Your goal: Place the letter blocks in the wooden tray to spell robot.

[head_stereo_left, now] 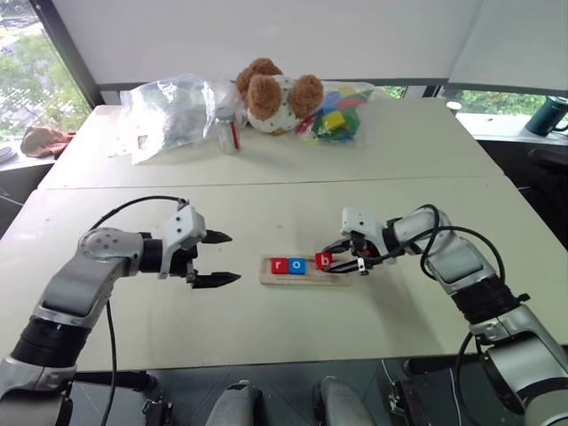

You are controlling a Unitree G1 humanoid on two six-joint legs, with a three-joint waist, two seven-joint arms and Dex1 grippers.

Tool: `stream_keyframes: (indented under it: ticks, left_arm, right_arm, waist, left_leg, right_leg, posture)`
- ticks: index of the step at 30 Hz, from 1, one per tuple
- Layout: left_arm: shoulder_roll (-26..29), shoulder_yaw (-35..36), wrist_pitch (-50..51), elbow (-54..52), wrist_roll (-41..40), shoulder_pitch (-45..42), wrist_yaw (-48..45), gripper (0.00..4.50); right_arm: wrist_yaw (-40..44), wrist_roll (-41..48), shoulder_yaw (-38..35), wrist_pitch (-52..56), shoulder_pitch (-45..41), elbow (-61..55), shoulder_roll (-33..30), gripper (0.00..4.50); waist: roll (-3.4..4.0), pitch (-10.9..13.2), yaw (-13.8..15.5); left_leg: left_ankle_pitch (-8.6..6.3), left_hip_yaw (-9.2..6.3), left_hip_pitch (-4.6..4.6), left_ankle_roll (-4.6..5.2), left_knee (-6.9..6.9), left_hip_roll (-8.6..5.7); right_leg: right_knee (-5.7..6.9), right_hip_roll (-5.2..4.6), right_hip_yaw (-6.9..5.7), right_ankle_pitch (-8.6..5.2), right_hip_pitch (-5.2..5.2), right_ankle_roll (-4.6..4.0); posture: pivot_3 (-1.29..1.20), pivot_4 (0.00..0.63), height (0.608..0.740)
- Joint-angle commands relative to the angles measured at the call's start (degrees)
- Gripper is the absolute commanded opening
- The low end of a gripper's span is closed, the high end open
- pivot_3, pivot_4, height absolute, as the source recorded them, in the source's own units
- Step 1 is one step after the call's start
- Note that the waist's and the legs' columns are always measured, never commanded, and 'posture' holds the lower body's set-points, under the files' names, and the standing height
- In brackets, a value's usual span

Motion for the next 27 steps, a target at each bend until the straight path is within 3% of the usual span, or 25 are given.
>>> stream_keyframes:
  ticks: [1,27]
  left_arm:
    - [-0.1,1.2,-0.5,-1.4,-0.5,0.0,0.5,4.50]
    - [-0.8,0.8,-1.1,-1.9,0.1,1.1,2.8,4.50]
  right_arm:
    - [0.2,-0.3,0.0,-0.3,-0.9,-0.7,0.7,1.17]
    - [1.2,-2.0,1.9,0.1,-3.4,4.3,7.5,1.17]
  waist:
    - [0.00,0.0,0.0]
    - [0.00,0.0,-0.1]
  left_leg:
    - [0.00,0.00,0.00,0.00,0.00,0.00]
    - [0.02,-0.01,0.04,-0.04,-0.01,0.01]
  right_leg:
    - [0.01,0.00,0.00,0.00,0.00,0.00]
    - [0.02,0.01,0.00,0.00,0.00,0.00]
  posture:
    - [0.00,0.150,0.740]
    - [0.00,0.150,0.740]
